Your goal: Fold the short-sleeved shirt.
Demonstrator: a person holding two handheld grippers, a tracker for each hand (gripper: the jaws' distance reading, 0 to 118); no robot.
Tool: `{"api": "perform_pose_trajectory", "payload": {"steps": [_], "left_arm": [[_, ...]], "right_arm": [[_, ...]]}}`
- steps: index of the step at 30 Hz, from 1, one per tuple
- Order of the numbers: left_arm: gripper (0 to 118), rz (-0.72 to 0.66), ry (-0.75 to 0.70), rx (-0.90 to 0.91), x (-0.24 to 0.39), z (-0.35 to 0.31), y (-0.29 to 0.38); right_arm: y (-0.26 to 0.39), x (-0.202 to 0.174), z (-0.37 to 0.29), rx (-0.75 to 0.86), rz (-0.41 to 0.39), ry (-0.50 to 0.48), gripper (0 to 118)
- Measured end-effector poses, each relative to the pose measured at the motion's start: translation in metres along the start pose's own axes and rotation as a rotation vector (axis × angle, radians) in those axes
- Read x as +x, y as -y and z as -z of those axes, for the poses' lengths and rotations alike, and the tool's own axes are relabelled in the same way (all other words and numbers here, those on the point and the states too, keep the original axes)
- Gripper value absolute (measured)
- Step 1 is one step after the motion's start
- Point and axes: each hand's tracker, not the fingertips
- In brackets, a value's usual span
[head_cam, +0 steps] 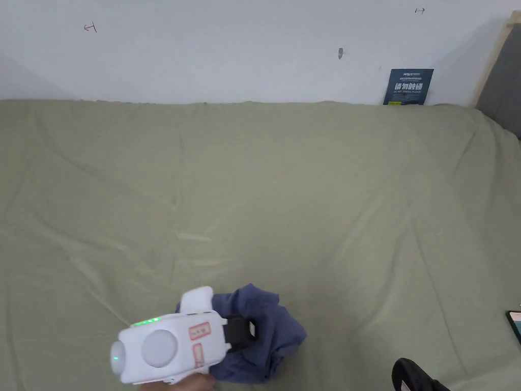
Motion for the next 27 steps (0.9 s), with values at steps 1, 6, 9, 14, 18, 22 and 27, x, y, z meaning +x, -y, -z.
{"api": "perform_pose_trajectory", "payload": {"steps": [1, 6, 9, 14, 18, 22, 27], "left_arm": [[19, 0.004, 0.023, -0.013, 0.004, 0.010, 0.004], [19, 0.044, 0.069, -0.041, 0.009, 0.044, 0.005], [19, 0.040, 0.074, -0.042, 0.006, 0.035, -0.001], [19, 0.111, 0.117, 0.047, -0.003, -0.043, 0.010], [19, 0.098, 0.104, 0.049, -0.034, -0.096, 0.020], [27, 0.077, 0.058, 0.082, -0.076, -0.121, 0.014], [88, -0.134, 0.165, 0.090, -0.132, -0.117, -0.001]], "right_arm": [[0.000, 0.001, -0.001, -0.002, -0.002, 0.004, 1], [-0.001, 0.008, -0.004, -0.014, 0.003, 0.017, 1], [0.001, 0.008, -0.002, -0.024, -0.002, 0.022, 1], [-0.003, 0.000, 0.018, -0.071, 0.013, -0.031, 1], [0.008, -0.002, 0.093, -0.336, 0.140, -0.263, 1], [0.035, -0.013, 0.191, -0.499, 0.183, -0.324, 1], [0.061, -0.001, 0.266, -0.639, 0.562, -0.540, 1]]}}
